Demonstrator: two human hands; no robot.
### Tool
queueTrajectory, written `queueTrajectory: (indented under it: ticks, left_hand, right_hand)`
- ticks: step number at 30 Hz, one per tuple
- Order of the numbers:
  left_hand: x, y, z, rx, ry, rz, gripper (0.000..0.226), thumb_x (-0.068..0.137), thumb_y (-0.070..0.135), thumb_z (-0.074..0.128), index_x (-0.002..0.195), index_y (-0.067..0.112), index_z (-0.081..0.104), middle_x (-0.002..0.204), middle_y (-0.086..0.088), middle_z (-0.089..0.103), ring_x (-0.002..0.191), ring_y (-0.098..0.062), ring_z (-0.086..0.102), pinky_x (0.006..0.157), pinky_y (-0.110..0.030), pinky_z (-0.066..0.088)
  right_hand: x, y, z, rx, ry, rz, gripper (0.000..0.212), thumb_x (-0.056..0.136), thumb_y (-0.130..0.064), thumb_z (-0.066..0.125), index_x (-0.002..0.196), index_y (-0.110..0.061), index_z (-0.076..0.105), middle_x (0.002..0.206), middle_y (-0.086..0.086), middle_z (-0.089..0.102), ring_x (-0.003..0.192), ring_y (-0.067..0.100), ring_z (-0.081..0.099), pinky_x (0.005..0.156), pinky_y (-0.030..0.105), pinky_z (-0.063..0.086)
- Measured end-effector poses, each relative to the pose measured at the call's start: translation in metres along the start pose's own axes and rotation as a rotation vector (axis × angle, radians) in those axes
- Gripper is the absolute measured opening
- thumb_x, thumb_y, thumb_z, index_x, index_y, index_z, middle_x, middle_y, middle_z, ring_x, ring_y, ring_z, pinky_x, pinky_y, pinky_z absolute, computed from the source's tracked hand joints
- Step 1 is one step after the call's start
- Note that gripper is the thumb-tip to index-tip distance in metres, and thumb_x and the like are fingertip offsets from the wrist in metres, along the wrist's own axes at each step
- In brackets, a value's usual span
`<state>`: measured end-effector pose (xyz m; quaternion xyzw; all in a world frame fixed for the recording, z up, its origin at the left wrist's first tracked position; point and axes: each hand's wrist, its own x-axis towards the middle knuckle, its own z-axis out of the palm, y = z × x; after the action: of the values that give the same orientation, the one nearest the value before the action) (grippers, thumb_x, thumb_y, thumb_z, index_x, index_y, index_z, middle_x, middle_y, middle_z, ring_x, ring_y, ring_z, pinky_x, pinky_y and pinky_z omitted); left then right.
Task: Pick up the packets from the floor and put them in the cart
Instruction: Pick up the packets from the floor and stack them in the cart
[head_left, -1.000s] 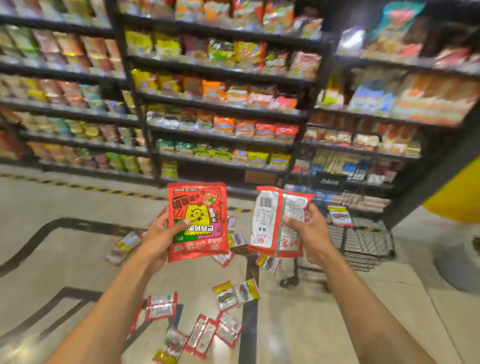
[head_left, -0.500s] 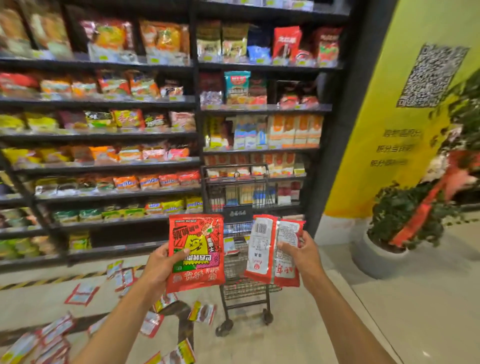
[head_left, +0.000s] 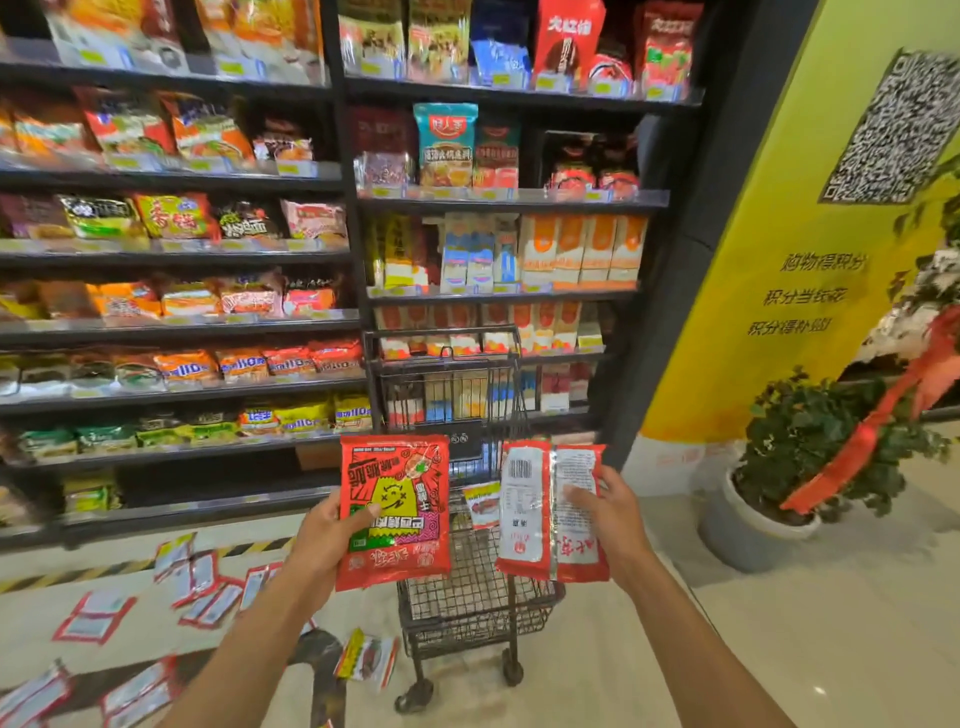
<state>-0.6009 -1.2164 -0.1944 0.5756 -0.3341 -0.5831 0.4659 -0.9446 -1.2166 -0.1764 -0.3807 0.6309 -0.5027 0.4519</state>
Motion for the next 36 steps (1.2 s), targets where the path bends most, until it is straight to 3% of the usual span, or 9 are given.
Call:
queueTrajectory:
  ticks: [9, 16, 21, 24, 27, 30, 32, 34, 36]
  left_hand:
    - [0.151, 0.009, 0.022, -0.013, 0.105, -0.1, 0.021, 0.097, 0.011, 0.071, 0.116, 0.02, 0.071, 0.103, -0.01, 0.081, 0.093, -0.037, 0.078, 0.091, -0.062, 0.059]
    - [0.253, -0.002, 0.053, -0.014, 0.16, -0.178, 0.014, 0.096, 0.009, 0.072, 0.108, 0.016, 0.07, 0.096, -0.01, 0.082, 0.083, -0.033, 0.079, 0.067, -0.04, 0.062]
    - [0.348, -0.023, 0.072, 0.0, 0.218, -0.33, 0.015, 0.093, 0.004, 0.073, 0.106, 0.014, 0.074, 0.102, -0.017, 0.08, 0.089, -0.042, 0.078, 0.082, -0.058, 0.062]
    - [0.411, -0.044, 0.083, 0.008, 0.283, -0.439, 0.018, 0.092, -0.003, 0.072, 0.105, 0.01, 0.074, 0.097, -0.017, 0.08, 0.08, -0.038, 0.077, 0.068, -0.05, 0.065]
    - [0.476, -0.076, 0.089, 0.031, 0.352, -0.494, 0.02, 0.091, -0.004, 0.072, 0.101, 0.012, 0.074, 0.102, -0.02, 0.079, 0.084, -0.039, 0.076, 0.071, -0.05, 0.064]
    - [0.533, -0.118, 0.089, 0.082, 0.418, -0.555, 0.021, 0.092, -0.005, 0.071, 0.096, 0.017, 0.071, 0.09, -0.01, 0.077, 0.072, -0.028, 0.075, 0.058, -0.041, 0.064]
    - [0.565, -0.155, 0.083, 0.129, 0.453, -0.608, 0.021, 0.092, 0.0, 0.073, 0.095, 0.02, 0.072, 0.087, -0.004, 0.078, 0.077, -0.03, 0.076, 0.072, -0.054, 0.065]
    - [0.59, -0.189, 0.079, 0.189, 0.477, -0.636, 0.019, 0.093, 0.001, 0.073, 0.095, 0.02, 0.072, 0.084, -0.002, 0.077, 0.084, -0.034, 0.075, 0.08, -0.055, 0.063]
    - [0.612, -0.219, 0.077, 0.27, 0.484, -0.621, 0.013, 0.094, 0.001, 0.069, 0.1, 0.013, 0.071, 0.084, -0.002, 0.074, 0.083, -0.032, 0.072, 0.07, -0.031, 0.06]
  right_hand:
    - [0.154, 0.007, 0.051, -0.057, -0.064, 0.105, 0.038, 0.094, -0.01, 0.075, 0.127, -0.019, 0.059, 0.111, 0.006, 0.079, 0.087, 0.028, 0.08, 0.081, 0.057, 0.065]
    - [0.263, 0.045, 0.083, -0.081, -0.092, 0.228, 0.032, 0.094, -0.005, 0.074, 0.121, -0.016, 0.064, 0.107, 0.006, 0.08, 0.088, 0.028, 0.08, 0.083, 0.056, 0.064]
    - [0.36, 0.09, 0.112, -0.136, -0.108, 0.321, 0.028, 0.093, -0.001, 0.073, 0.114, -0.018, 0.065, 0.107, 0.007, 0.079, 0.088, 0.028, 0.08, 0.082, 0.053, 0.065]
    - [0.419, 0.125, 0.13, -0.18, -0.11, 0.414, 0.029, 0.091, 0.001, 0.075, 0.111, -0.017, 0.064, 0.11, 0.01, 0.078, 0.093, 0.032, 0.078, 0.087, 0.058, 0.063]
    - [0.474, 0.169, 0.152, -0.236, -0.097, 0.473, 0.031, 0.09, 0.0, 0.076, 0.113, -0.016, 0.064, 0.109, 0.008, 0.079, 0.096, 0.031, 0.077, 0.091, 0.057, 0.061]
    - [0.521, 0.213, 0.177, -0.321, -0.095, 0.503, 0.029, 0.092, 0.006, 0.07, 0.115, -0.007, 0.058, 0.098, -0.001, 0.074, 0.094, 0.027, 0.073, 0.081, 0.036, 0.063]
    - [0.547, 0.248, 0.192, -0.366, -0.079, 0.502, 0.03, 0.093, 0.01, 0.066, 0.111, -0.008, 0.052, 0.086, -0.008, 0.066, 0.079, 0.02, 0.067, 0.057, 0.011, 0.051]
    - [0.571, 0.285, 0.206, -0.416, -0.071, 0.502, 0.031, 0.094, 0.011, 0.064, 0.11, -0.011, 0.049, 0.08, -0.004, 0.063, 0.067, 0.015, 0.059, 0.044, 0.007, 0.042]
    - [0.59, 0.327, 0.217, -0.474, -0.068, 0.515, 0.029, 0.093, 0.009, 0.065, 0.112, -0.009, 0.052, 0.079, -0.003, 0.064, 0.066, 0.017, 0.059, 0.044, 0.009, 0.042]
